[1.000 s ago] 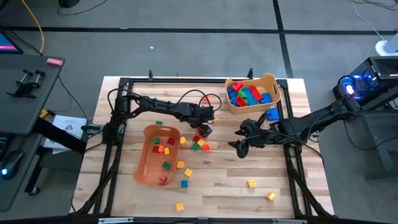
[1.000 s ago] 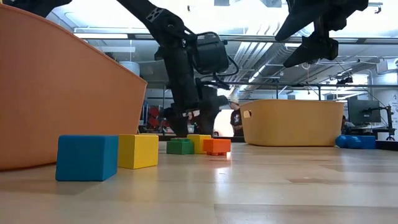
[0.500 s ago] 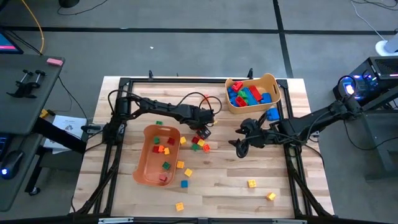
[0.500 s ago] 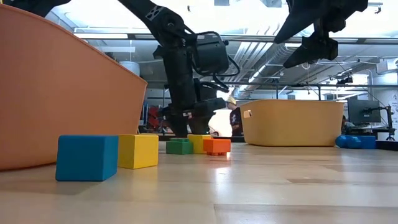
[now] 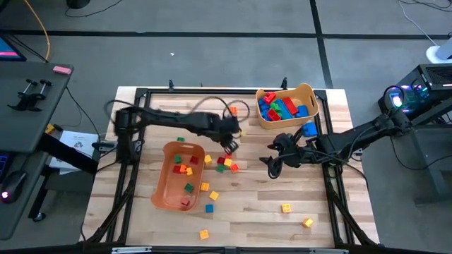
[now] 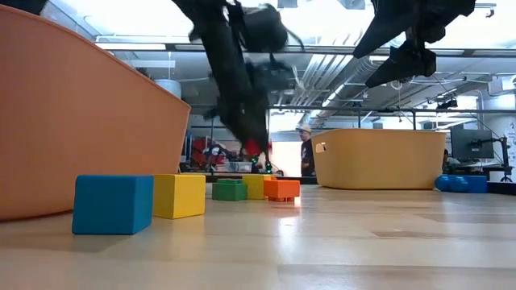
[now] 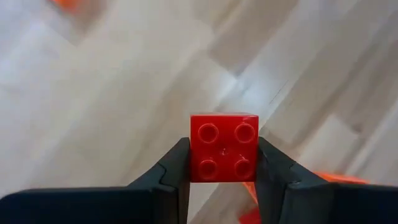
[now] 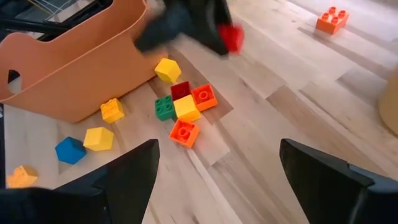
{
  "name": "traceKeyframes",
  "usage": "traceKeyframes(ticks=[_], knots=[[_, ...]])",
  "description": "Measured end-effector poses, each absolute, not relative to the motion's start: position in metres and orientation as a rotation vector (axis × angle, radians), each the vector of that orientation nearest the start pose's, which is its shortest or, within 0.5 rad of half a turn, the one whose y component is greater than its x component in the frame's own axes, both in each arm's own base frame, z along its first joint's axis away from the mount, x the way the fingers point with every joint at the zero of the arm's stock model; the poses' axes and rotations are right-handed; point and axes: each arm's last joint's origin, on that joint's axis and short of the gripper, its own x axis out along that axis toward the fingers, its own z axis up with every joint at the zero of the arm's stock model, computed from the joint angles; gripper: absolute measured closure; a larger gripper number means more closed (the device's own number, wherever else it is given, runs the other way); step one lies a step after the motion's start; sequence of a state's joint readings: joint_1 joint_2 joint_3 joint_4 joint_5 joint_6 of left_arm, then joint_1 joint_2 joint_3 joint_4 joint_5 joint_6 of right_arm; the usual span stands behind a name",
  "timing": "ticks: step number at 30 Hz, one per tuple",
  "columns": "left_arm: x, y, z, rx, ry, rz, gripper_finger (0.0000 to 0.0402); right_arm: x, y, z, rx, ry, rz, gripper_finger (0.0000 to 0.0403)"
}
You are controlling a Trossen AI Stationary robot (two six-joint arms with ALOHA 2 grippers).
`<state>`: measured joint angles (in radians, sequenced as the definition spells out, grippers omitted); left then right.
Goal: Sort blocks by size
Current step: Put the red game piece into the orange bin, then adjust the orange bin
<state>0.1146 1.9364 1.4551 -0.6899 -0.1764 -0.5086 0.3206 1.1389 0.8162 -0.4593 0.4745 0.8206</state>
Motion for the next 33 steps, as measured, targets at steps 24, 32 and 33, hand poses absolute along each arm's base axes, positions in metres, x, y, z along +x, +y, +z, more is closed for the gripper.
traceKeyframes(ticks=[24,32,33], knots=[[0.246,-0.116,0.283,-0.422,1.102,0.665,0.0301,0.220,0.058,0.257,0.320,0.613,-0.416,0.0073],[0.254,-0.103,0.281,-0.509,1.270,0.551,0.0141,0.220,0.058,0.257,0.317,0.619,-0.405,0.0073],[0.256,-0.100,0.284,-0.501,1.269,0.529,0.0128,0.220,0.058,0.257,0.318,0.619,-0.405,0.0073]])
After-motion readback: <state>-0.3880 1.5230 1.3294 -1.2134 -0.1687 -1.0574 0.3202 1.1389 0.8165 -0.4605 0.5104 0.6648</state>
